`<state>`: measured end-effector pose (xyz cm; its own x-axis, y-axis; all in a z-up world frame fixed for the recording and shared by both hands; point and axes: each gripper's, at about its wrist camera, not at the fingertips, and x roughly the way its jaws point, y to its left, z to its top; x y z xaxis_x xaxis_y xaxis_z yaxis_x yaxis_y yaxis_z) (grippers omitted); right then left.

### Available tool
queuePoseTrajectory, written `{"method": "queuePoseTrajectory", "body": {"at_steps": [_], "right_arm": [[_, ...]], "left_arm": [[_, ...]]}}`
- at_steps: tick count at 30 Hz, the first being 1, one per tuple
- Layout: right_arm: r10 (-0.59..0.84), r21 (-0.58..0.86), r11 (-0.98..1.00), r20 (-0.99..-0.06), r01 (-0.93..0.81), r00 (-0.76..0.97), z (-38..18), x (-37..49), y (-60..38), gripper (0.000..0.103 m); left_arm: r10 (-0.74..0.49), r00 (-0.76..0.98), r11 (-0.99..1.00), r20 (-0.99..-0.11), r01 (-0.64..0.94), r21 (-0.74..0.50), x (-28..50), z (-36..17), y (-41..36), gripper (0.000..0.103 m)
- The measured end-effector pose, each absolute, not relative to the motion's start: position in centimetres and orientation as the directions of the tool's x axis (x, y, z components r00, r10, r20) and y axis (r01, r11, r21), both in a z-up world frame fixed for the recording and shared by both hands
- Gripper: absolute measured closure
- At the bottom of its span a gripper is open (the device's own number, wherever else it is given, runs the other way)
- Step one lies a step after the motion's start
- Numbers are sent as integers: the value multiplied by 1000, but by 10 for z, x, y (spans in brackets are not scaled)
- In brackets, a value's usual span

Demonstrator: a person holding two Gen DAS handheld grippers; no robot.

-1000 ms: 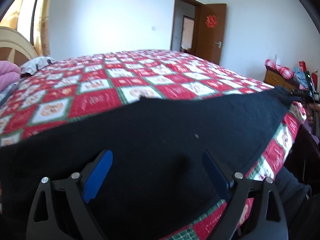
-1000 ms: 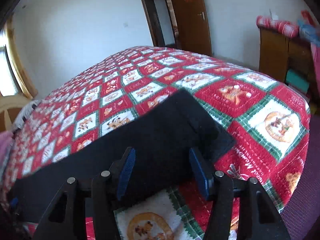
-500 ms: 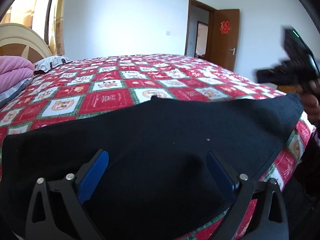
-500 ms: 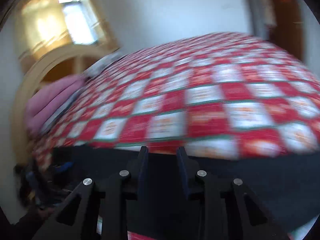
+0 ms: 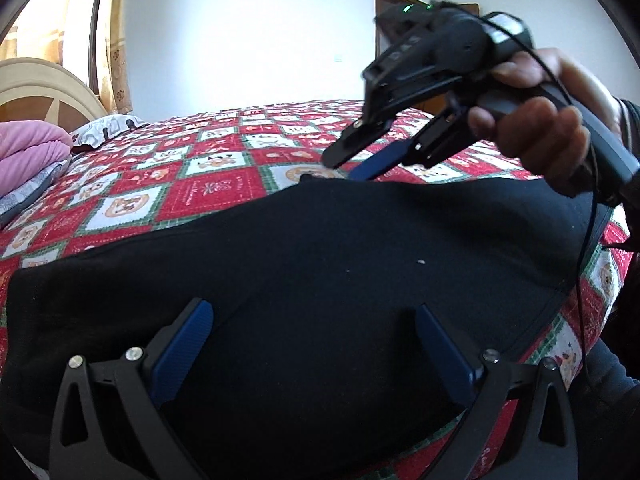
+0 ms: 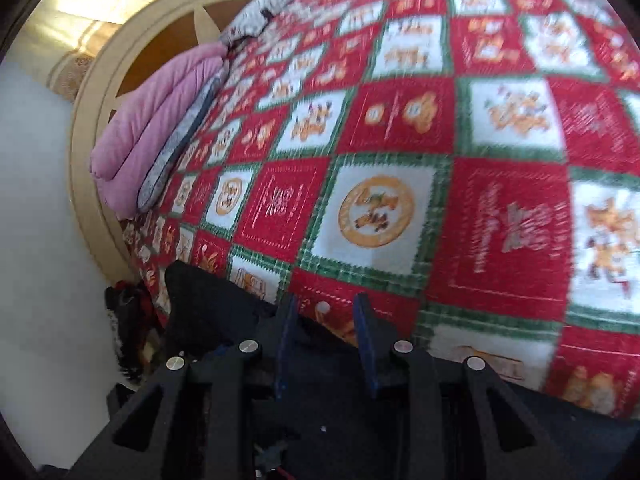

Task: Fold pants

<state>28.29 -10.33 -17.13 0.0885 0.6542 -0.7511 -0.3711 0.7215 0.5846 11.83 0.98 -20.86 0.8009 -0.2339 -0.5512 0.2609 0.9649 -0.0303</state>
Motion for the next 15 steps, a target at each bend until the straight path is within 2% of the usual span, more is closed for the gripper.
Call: {"method": "queuePoseTrajectory", "body": {"at_steps": [7, 11, 15], "right_arm": [[692, 679, 670, -718, -301, -79, -195, 295, -82, 72], [751, 755, 603, -646, -260, -136, -200, 294, -72, 72], [720, 733, 630, -675, -256, -160, -204, 290, -66, 72]], "left_arm": [[-237, 801, 964, -549, 263, -34, 118, -209, 10, 0], [-235, 802, 965, -550, 262, -30, 118, -209, 9, 0], [-235, 802, 965, -550, 262, -30, 118, -209, 9, 0]]}}
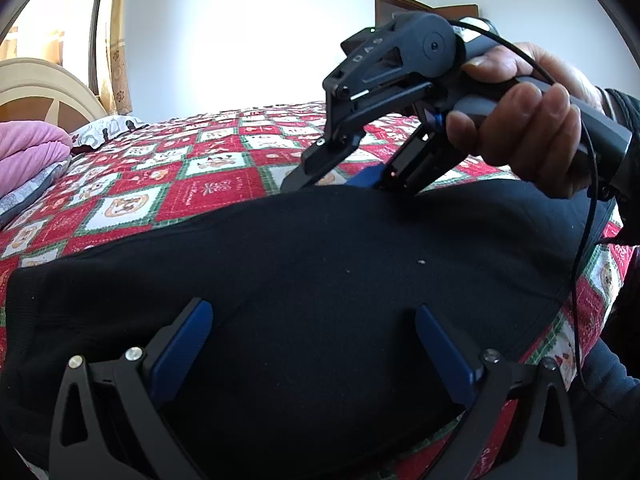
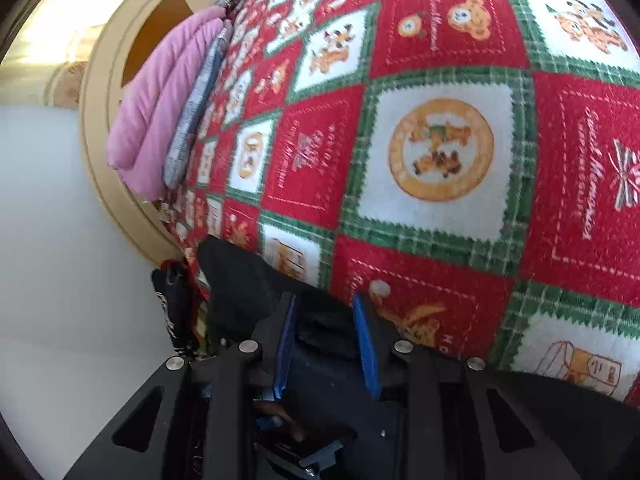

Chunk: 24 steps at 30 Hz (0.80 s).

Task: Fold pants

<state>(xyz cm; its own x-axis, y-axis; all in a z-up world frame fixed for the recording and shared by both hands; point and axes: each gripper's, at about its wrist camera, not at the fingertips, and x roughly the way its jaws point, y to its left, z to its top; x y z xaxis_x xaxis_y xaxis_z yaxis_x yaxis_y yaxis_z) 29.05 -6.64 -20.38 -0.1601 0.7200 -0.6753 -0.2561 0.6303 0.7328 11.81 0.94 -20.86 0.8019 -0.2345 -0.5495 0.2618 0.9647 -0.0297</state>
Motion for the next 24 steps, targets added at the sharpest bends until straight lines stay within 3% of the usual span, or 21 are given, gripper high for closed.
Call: {"method": "queuePoseTrajectory", "body": {"at_steps": [2, 4, 6, 16, 20, 24], "right_arm": [[708, 715, 652, -693, -252, -134, -202, 291, -67, 73], [711, 709, 655, -696, -262, -105, -197, 291, -68, 95], [726, 717, 645, -683, -263, -82, -193, 290, -69, 98], [723, 645, 677, -673, -354, 156, -154, 278, -85, 101], [634, 559, 763, -746, -324, 206, -181, 289, -82, 102], [646, 571, 754, -733, -325, 212, -194, 289, -86, 101]], "left_arm": [[-235, 802, 965, -549, 262, -30, 118, -209, 9, 0], [-235, 802, 965, -549, 262, -29, 118, -209, 9, 0], [-235, 802, 965, -549, 262, -30, 118, -209, 9, 0], [-230, 803, 965, -550, 261, -22, 119, -208, 8, 0], [-227, 803, 965, -551, 262, -16, 119, -209, 9, 0], [-227, 803, 965, -551, 262, -16, 119, -209, 9, 0]]}}
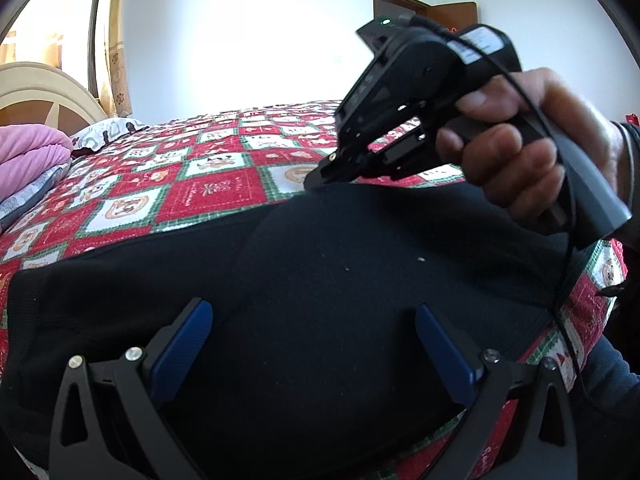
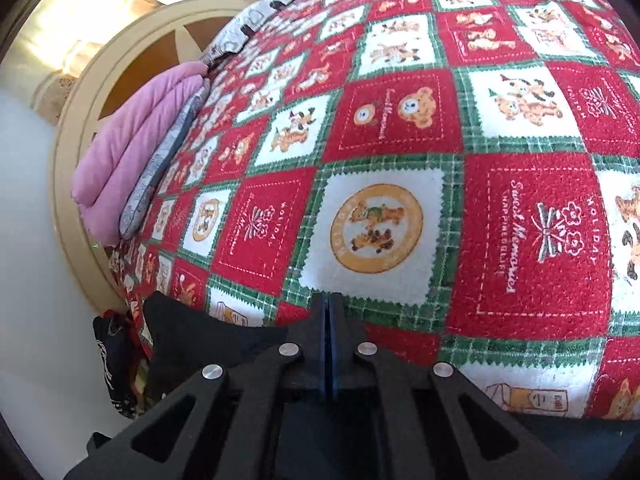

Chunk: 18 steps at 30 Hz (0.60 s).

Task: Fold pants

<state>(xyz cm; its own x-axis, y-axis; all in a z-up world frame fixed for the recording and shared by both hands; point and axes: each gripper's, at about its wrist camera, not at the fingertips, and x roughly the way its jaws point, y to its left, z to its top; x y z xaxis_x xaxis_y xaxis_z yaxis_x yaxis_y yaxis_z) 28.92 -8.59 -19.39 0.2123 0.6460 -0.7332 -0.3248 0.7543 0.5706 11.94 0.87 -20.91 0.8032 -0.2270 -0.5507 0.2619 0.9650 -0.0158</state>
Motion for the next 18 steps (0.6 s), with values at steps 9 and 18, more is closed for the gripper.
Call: {"method": "queuePoseTrajectory", "body": {"at_steps": [9, 18], "right_arm": [[495, 349, 856, -766, -382, 411, -146, 221, -159, 94], [157, 42, 978, -799, -206, 581, -148, 131, -297, 50]], "left_arm": [[-222, 813, 969, -538, 247, -27, 117, -201, 11, 0], [-218, 795, 959, -566, 281, 25, 112, -207, -6, 0]]}}
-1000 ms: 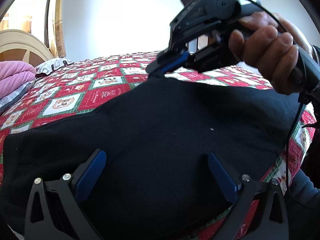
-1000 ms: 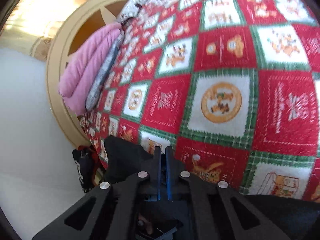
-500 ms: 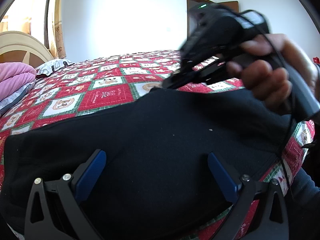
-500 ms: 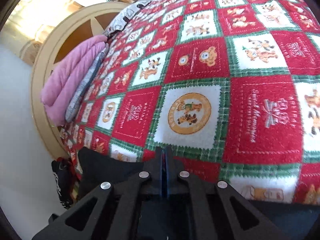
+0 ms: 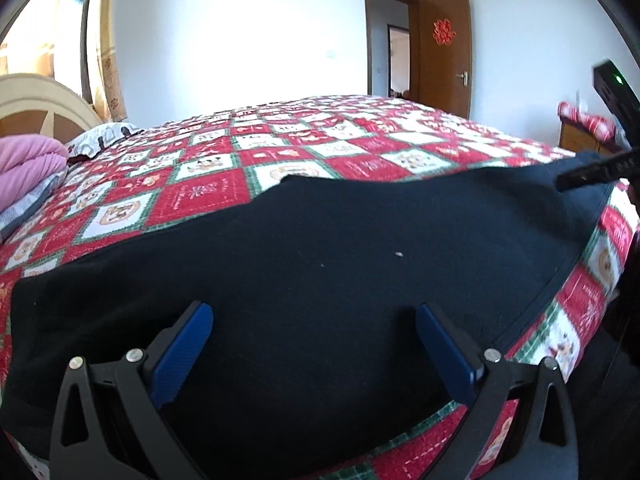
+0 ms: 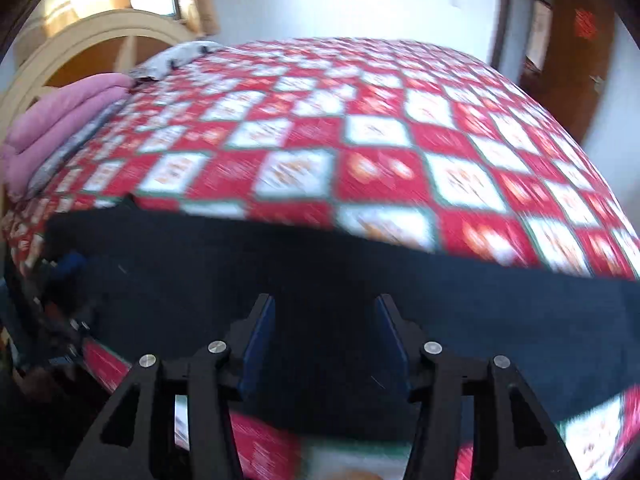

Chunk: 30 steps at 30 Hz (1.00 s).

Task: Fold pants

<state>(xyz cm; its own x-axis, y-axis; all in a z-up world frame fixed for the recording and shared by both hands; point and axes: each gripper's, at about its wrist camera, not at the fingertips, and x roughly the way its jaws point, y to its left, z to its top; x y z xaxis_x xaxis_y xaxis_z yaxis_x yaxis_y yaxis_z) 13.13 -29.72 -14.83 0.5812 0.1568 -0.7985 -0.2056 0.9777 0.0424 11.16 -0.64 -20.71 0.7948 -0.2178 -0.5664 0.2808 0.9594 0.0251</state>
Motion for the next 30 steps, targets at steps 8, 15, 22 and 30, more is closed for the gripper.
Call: {"method": "queuePoseTrajectory", "body": {"at_steps": [8, 15, 22, 30], "right_arm": [[165, 93, 984, -795, -152, 584, -192, 116, -342, 49], [255, 218, 966, -738, -138, 625, -169, 104, -357, 48], [142, 352, 929, -631, 119, 762, -140, 87, -446, 48], [64, 466, 839, -598, 282, 799, -143, 72, -518, 48]], "left_arm": [[-211, 796, 958, -567, 283, 40, 109, -210, -7, 0], [-176, 792, 971, -584, 237, 29, 107, -201, 12, 0], [-129, 803, 989, -582, 149, -14, 112, -200, 47, 0], [-115, 796, 987, -595, 157, 19, 112, -205, 45, 0]]}}
